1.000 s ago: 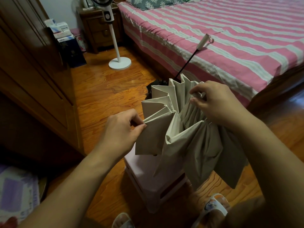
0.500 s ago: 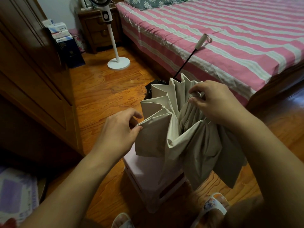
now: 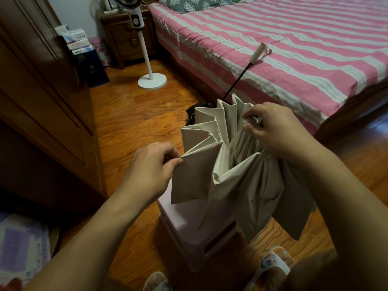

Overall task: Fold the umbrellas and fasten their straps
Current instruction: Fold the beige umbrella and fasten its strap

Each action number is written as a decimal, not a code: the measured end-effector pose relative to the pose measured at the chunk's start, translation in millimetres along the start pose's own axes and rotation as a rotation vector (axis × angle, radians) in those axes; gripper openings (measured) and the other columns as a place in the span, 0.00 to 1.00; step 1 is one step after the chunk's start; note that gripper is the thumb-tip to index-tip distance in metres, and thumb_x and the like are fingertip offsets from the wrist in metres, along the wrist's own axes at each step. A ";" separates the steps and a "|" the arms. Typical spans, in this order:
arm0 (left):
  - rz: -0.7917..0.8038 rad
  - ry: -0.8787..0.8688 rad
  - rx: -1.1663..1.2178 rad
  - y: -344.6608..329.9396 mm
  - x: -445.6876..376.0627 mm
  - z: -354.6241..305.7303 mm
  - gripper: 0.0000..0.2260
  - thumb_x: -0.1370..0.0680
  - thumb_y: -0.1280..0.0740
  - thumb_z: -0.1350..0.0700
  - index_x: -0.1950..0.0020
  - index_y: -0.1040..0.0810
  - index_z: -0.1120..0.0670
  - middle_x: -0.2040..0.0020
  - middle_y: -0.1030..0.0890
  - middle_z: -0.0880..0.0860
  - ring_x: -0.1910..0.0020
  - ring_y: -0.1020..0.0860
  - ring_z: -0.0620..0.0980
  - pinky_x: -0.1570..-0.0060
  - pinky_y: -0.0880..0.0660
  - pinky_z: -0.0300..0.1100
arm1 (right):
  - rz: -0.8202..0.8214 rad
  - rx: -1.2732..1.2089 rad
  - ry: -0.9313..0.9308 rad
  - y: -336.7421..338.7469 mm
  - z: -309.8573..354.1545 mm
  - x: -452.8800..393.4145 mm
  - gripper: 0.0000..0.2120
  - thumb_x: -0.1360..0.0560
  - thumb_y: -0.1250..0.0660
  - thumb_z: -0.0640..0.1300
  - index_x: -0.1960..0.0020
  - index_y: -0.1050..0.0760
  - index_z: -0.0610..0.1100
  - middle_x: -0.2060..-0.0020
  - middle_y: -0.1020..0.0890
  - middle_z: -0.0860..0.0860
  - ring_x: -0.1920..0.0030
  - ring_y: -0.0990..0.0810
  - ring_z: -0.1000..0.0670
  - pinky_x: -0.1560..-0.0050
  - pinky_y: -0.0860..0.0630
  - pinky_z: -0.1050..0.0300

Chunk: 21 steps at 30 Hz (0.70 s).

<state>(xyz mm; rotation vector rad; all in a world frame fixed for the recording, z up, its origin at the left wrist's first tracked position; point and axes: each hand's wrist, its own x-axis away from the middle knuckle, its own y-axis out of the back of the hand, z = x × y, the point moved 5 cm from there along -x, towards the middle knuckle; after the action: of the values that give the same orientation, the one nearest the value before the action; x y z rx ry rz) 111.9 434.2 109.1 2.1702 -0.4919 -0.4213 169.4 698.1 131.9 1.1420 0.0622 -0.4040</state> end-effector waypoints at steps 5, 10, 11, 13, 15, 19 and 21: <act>0.001 0.018 -0.041 0.3 0.6 -1.2 0.06 0.21 0.29 0.55 0.55 0.22 0.46 0.55 0.22 0.43 0.54 0.24 0.42 0.61 0.27 0.39 | 0.006 -0.002 0.006 -0.3 0.7 0.1 0.10 0.21 0.29 0.49 0.41 0.18 0.48 0.50 0.21 0.50 0.49 0.22 0.46 0.46 0.22 0.43; 0.026 0.079 -0.048 -1.6 -2.8 7.3 0.06 0.20 0.31 0.52 0.55 0.25 0.45 0.56 0.22 0.44 0.55 0.24 0.43 0.62 0.28 0.40 | -0.004 -0.004 0.010 0.4 -1.2 -0.2 0.09 0.22 0.29 0.48 0.43 0.18 0.48 0.51 0.21 0.51 0.50 0.21 0.46 0.46 0.23 0.45; 0.041 0.098 -0.031 -2.6 -2.8 9.1 0.06 0.20 0.31 0.51 0.55 0.25 0.45 0.57 0.21 0.44 0.55 0.23 0.44 0.61 0.24 0.43 | -0.006 -0.002 0.010 0.2 -1.4 -0.3 0.09 0.22 0.29 0.49 0.43 0.18 0.48 0.51 0.21 0.51 0.50 0.21 0.46 0.47 0.23 0.45; 0.055 0.116 -0.072 -1.1 -2.7 12.8 0.05 0.20 0.30 0.50 0.55 0.24 0.44 0.57 0.20 0.43 0.55 0.21 0.45 0.57 0.20 0.47 | -0.008 -0.005 0.007 -0.1 -2.2 -0.8 0.09 0.22 0.29 0.49 0.43 0.18 0.48 0.51 0.21 0.51 0.49 0.21 0.46 0.46 0.23 0.46; 0.037 0.119 -0.160 7.1 -3.7 16.7 0.05 0.20 0.31 0.48 0.55 0.24 0.43 0.59 0.20 0.42 0.56 0.21 0.44 0.58 0.20 0.48 | -0.004 -0.011 -0.002 -0.8 -3.4 -1.1 0.09 0.21 0.29 0.49 0.43 0.18 0.49 0.51 0.21 0.51 0.49 0.22 0.47 0.46 0.23 0.45; -0.097 -0.022 -0.014 25.5 1.3 -0.5 0.03 0.20 0.32 0.48 0.53 0.25 0.42 0.57 0.22 0.41 0.57 0.23 0.40 0.64 0.27 0.34 | -0.010 0.006 -0.015 -0.9 -4.1 -2.6 0.10 0.21 0.30 0.49 0.41 0.19 0.48 0.51 0.22 0.52 0.49 0.22 0.48 0.47 0.23 0.46; -0.064 -0.181 0.114 18.9 12.2 -24.5 0.06 0.21 0.33 0.45 0.47 0.23 0.43 0.56 0.23 0.40 0.56 0.23 0.38 0.63 0.27 0.30 | -0.020 0.009 -0.019 -2.1 -2.7 -3.7 0.10 0.21 0.30 0.49 0.41 0.18 0.48 0.51 0.22 0.53 0.50 0.22 0.49 0.49 0.24 0.48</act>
<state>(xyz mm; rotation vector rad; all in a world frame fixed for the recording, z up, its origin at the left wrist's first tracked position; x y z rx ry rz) 130.0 434.0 137.0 2.2738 -0.5592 -0.6428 165.6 700.8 129.9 1.1476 0.0557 -0.4334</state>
